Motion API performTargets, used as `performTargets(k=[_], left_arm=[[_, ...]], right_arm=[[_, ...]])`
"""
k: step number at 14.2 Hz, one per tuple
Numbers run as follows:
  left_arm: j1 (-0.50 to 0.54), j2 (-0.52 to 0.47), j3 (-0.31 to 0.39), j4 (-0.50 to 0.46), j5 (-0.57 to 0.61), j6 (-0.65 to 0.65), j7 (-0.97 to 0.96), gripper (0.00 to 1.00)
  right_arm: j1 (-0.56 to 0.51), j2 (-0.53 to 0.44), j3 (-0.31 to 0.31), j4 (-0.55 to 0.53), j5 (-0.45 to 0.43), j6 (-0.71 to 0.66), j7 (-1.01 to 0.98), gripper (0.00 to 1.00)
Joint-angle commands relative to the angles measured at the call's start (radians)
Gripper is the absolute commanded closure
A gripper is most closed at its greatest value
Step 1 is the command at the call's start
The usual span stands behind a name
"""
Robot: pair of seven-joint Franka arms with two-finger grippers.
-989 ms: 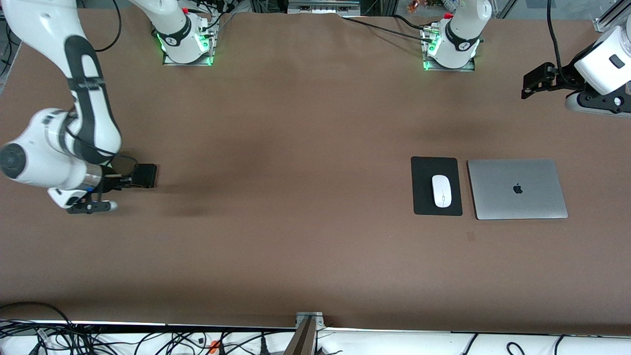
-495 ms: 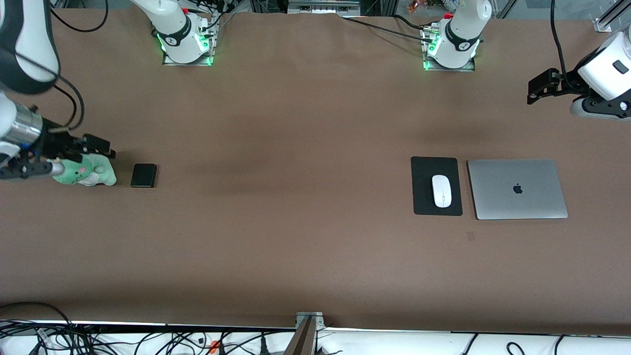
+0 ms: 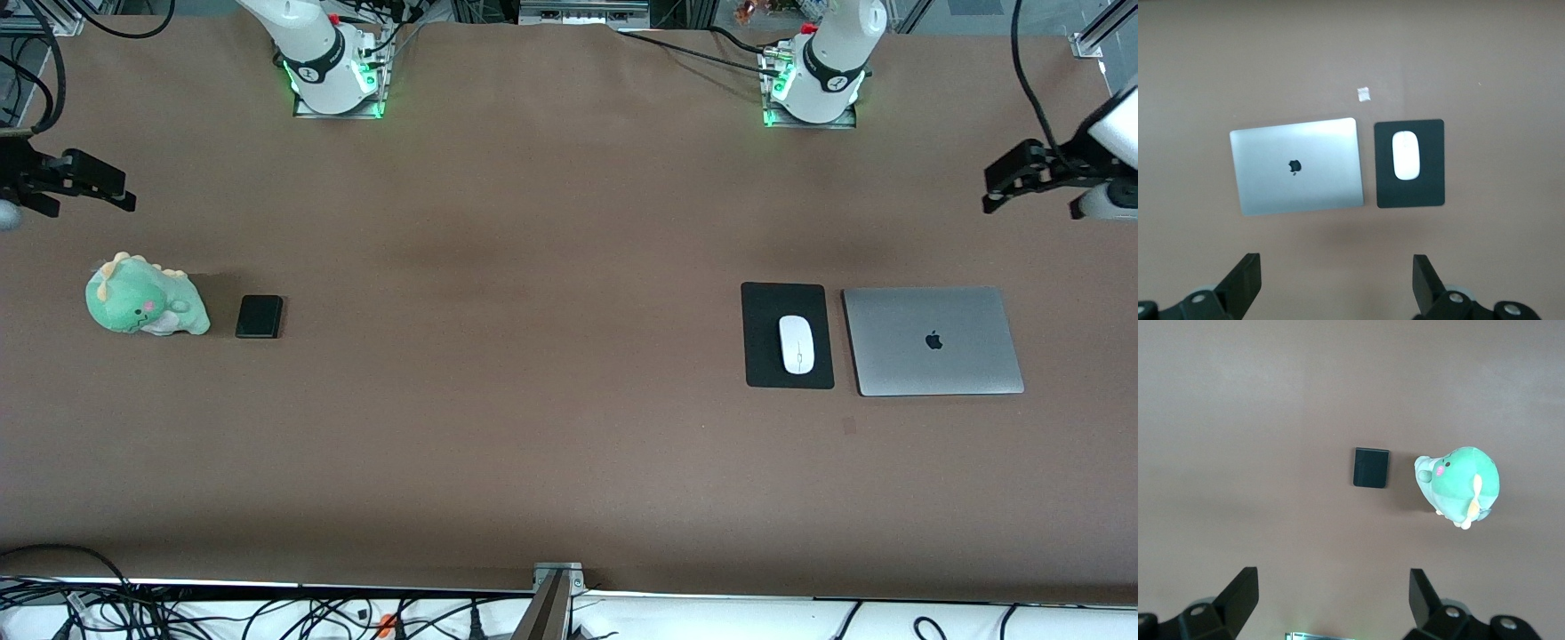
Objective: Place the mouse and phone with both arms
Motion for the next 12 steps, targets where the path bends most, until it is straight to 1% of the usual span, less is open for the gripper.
performTargets(k=[1, 2, 3, 4, 6, 12], left_arm=[[-0.061, -0.056, 0.056, -0.079, 0.011, 0.051, 0.009, 0.00], [-0.068, -0.053, 0.054, -0.090, 0.011, 0.062, 0.009, 0.00], [-0.070, -0.030, 0.051, -0.087, 0.007, 0.064, 0.009, 0.00], [-0.072, -0.011, 0.051, -0.079, -0.018, 0.064, 0.008, 0.00], [-0.068, -0.010, 0.051, -0.074, -0.040, 0.064, -0.001, 0.00], [-0.070, -0.008, 0.049, -0.074, -0.025, 0.062, -0.003, 0.00]], right_arm=[[-0.018, 0.001, 0.015, 0.030, -0.015, -0.027, 0.010, 0.00], [-0.018, 0.007, 0.012, 0.039, -0.013, -0.027, 0.004, 0.00], [-0.019, 0.010, 0.012, 0.041, -0.009, -0.027, 0.004, 0.00], [-0.019, 0.010, 0.012, 0.041, -0.012, -0.028, 0.009, 0.00], [-0.019, 0.010, 0.016, 0.045, -0.013, -0.056, 0.012, 0.00], [-0.019, 0.009, 0.016, 0.047, -0.004, -0.077, 0.013, 0.00]])
